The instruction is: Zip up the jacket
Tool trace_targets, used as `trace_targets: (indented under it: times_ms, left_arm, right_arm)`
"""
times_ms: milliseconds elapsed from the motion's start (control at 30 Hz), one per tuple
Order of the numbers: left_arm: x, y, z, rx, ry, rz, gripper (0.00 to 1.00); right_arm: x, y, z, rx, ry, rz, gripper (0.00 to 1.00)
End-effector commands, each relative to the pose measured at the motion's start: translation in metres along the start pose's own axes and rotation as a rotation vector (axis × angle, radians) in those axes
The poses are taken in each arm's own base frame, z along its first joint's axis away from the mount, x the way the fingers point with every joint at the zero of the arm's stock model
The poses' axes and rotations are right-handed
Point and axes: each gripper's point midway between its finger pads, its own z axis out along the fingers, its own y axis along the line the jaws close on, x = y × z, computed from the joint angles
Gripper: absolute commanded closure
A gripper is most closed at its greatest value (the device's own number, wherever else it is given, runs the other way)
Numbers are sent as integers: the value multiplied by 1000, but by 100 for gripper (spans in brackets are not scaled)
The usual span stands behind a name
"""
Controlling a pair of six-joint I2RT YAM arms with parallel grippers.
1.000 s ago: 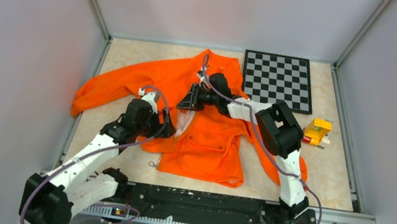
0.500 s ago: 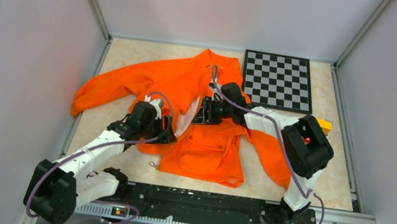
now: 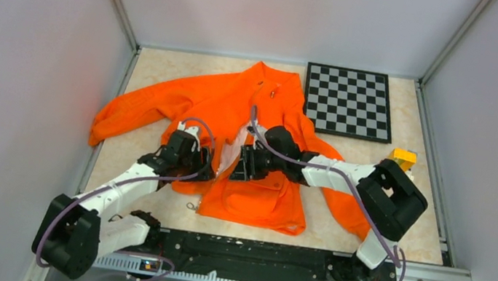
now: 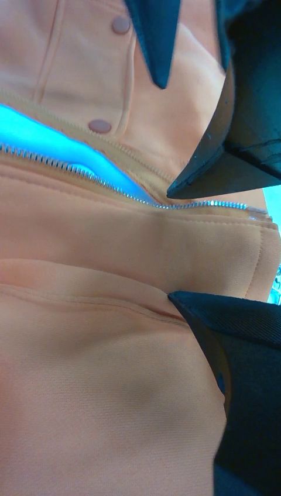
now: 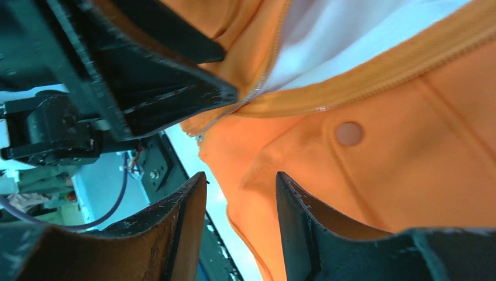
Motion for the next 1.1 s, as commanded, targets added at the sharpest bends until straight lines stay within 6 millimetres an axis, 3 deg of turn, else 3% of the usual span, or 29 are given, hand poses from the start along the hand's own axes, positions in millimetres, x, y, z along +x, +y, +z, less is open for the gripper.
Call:
trace_targets:
  times_ms: [0,167,300,400,533,600,700,767,867,1067]
  left_arm:
    - [-7,4,14,-19,-32,-21,38]
    - [-15,23,15,-141,-63,-63,51]
    - [-31,15,-2,-109,-150,-54,40]
    - [-41,-2,-16,-18,-202,-26,42]
    - [-38,-46,-26,233,-183,75,40]
    - [-32,-63,-27,326,-138,122,38]
    - [-24,-69,-19,321,-87,189,27]
    - [-21,-64,-9,244,-68,236,25]
    - [-13,-53,7,109,-4,298,32]
    - [-13,-44,24,-9,11,372,35]
  right_arm:
    - [10,31,17,-85,-24,-39,53]
    - [30,43,31,-129,-8,-24,54]
    - [38,29,26,-83,-20,-23,56]
    - [41,19,15,-54,-45,-20,56]
    - [38,9,-5,-74,-115,22,57]
    - [27,4,-17,-81,-170,36,57]
    - [21,-13,-35,-63,-217,65,57]
    - [15,-21,-44,-46,-239,74,57]
    - [10,-28,-55,-22,-268,75,57]
    - [10,-29,-58,-19,-266,81,58]
